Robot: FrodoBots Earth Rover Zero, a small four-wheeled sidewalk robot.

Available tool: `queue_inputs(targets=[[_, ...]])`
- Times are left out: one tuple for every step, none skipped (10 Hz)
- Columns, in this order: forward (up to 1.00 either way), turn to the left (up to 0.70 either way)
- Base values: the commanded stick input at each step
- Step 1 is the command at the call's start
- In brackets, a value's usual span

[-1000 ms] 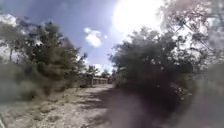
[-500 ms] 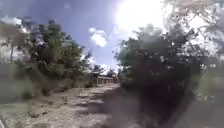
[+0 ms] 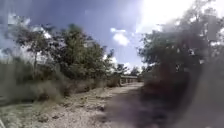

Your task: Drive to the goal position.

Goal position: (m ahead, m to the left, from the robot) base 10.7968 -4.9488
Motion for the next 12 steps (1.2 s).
queue_inputs(targets=[[0.7,0.0],[0.7,0.0],[0.7,0.0],[0.7,0.0],[0.7,0.0],[0.7,0.0],[0.7,0.0],[0.7,0.0],[0.7,0.0],[0.7,0.0],[0.7,0.0],[0.7,0.0]])
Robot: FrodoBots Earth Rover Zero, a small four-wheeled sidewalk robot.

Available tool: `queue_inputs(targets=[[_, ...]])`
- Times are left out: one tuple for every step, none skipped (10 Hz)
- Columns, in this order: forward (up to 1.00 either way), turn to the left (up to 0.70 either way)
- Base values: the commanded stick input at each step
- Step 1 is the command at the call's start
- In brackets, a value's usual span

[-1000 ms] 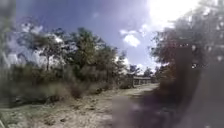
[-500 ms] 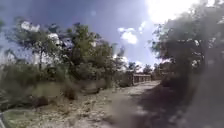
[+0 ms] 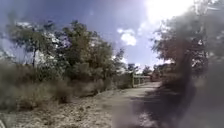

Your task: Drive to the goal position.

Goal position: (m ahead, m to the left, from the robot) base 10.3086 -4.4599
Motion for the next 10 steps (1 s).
queue_inputs(targets=[[0.7,0.0],[0.7,0.0],[0.7,0.0],[0.7,0.0],[0.7,0.0],[0.7,0.0],[0.7,0.0],[0.7,0.0],[0.7,0.0],[0.7,0.0]])
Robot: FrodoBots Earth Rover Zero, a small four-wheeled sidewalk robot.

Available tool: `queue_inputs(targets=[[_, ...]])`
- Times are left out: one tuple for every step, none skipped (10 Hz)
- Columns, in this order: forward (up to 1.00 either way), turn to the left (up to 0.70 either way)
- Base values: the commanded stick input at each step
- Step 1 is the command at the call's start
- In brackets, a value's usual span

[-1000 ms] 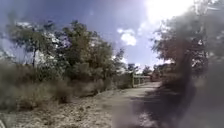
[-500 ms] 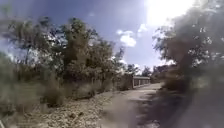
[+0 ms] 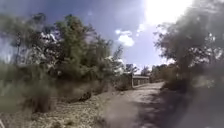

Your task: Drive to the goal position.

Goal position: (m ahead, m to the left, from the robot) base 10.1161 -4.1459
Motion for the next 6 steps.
queue_inputs(targets=[[0.7,0.0],[0.7,0.0],[0.7,0.0],[0.7,0.0],[0.7,0.0],[0.7,0.0]])
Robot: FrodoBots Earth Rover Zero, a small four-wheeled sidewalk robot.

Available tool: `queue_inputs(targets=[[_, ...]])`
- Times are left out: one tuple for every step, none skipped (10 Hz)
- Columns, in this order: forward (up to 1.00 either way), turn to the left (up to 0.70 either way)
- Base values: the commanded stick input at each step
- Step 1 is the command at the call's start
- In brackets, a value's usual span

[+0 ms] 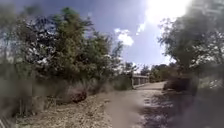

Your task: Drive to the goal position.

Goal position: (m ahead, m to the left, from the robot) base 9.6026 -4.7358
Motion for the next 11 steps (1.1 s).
queue_inputs(targets=[[0.7,0.0],[0.7,0.0],[0.7,0.0],[0.7,0.0],[0.7,0.0],[0.7,0.0],[0.7,0.0],[0.7,0.0],[0.7,0.0],[0.7,0.0],[0.7,0.0]])
